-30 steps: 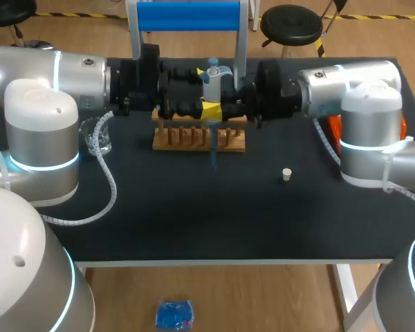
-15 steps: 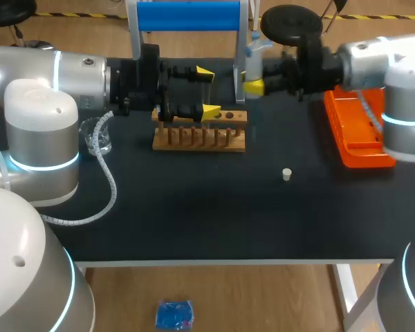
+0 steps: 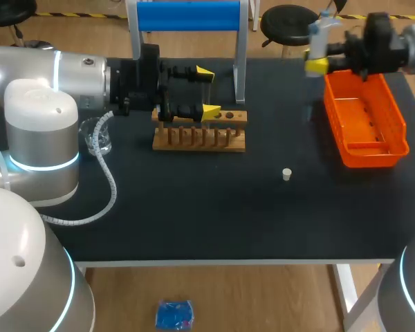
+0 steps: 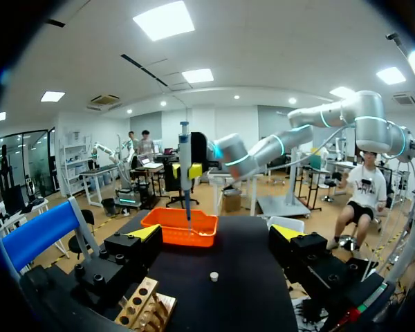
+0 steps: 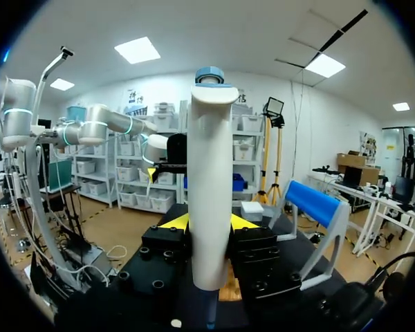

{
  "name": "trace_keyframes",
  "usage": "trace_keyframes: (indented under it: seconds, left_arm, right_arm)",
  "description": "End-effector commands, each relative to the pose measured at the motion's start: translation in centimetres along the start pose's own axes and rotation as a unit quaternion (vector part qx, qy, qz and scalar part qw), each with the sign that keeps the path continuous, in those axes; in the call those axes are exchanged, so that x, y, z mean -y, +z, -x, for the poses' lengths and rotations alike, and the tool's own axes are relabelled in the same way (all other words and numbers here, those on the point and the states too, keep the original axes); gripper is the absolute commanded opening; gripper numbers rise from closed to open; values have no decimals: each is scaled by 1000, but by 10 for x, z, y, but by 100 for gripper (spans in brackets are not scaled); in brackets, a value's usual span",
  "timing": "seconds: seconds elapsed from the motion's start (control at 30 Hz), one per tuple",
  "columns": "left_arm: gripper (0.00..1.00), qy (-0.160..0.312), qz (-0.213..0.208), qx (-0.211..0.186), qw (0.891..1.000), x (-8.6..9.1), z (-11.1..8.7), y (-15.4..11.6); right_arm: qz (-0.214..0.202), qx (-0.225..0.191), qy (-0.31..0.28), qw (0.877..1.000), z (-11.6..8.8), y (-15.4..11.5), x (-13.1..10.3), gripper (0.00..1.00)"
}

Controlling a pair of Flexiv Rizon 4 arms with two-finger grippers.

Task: Invert the test tube, pick up the pipette, mount the tip to pipette, aspirate from beaker and dispense into the tube, eject the tip, return the pipette, and cap with the stopper.

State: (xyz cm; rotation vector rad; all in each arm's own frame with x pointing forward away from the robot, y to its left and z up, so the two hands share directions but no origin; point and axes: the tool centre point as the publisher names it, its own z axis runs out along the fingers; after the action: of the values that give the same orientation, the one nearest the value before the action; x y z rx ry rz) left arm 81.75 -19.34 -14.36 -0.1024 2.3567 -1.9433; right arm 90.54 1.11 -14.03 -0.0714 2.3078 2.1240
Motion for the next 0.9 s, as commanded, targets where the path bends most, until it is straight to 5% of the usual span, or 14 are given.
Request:
trace_keyframes:
  seconds: [0.03,0.4,0.9]
  left_arm:
    - [100,0,1,-1,1000,0,0,-1]
    - [100,0,1,-1,1000,0,0,-1]
    - [100,0,1,-1,1000,0,0,-1]
  right_arm:
    - [-3,14,0,1000,-11,-55,-5,0]
    - [12,38,18,999,-12,-115,9,0]
    - [36,36,46,998,-1,-142,38,0]
